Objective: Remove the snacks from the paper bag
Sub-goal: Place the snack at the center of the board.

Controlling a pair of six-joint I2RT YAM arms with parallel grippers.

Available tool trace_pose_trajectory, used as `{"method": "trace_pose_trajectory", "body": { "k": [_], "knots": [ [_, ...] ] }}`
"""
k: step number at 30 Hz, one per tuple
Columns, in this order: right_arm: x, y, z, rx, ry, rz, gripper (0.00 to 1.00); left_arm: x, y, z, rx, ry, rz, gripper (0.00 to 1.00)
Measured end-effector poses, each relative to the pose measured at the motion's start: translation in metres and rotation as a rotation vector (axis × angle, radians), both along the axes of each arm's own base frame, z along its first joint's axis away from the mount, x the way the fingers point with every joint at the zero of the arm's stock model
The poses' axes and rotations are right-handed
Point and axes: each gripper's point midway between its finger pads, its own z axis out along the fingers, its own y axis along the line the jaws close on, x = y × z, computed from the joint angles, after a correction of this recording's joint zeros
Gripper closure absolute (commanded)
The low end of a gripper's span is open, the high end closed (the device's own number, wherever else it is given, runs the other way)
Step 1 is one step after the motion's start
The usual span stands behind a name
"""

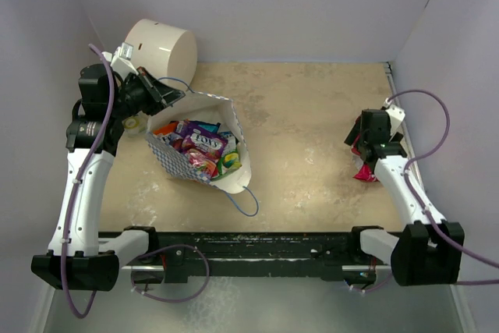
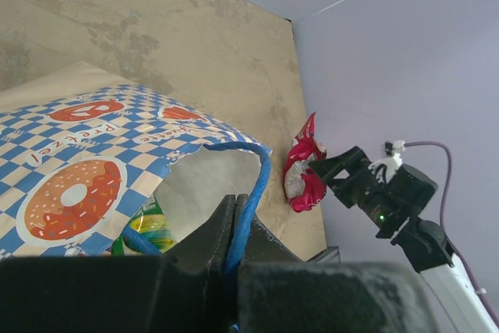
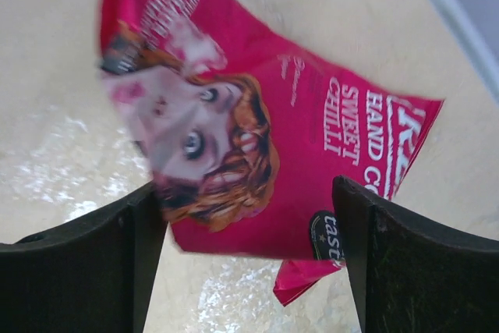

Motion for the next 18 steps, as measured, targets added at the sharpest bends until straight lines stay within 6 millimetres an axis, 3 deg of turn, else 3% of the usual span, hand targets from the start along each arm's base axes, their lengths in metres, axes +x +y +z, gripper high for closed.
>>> {"method": "trace_pose_trajectory", "body": {
  "k": [4, 6, 13, 18],
  "knots": [
    [-0.005, 0.002, -0.048, 0.077, 0.097, 0.004, 0.16, -0.001, 0.000, 0.000, 0.000, 0.000, 0.000, 1.00],
    [-0.004, 0.006, -0.063, 0.104, 0.125, 0.018, 0.15, -0.002, 0.000, 0.001, 0.000, -0.001, 0.000, 1.00],
    [0.020, 0.032, -0.093, 0.223, 0.155, 0.126, 0.09, -0.012, 0.001, 0.006, 0.001, -0.013, 0.004, 1.00],
    [0.031, 0.043, -0.098, 0.262, 0.181, 0.180, 0.03, -0.016, 0.001, 0.009, 0.000, -0.026, 0.004, 1.00]
  ]
}}
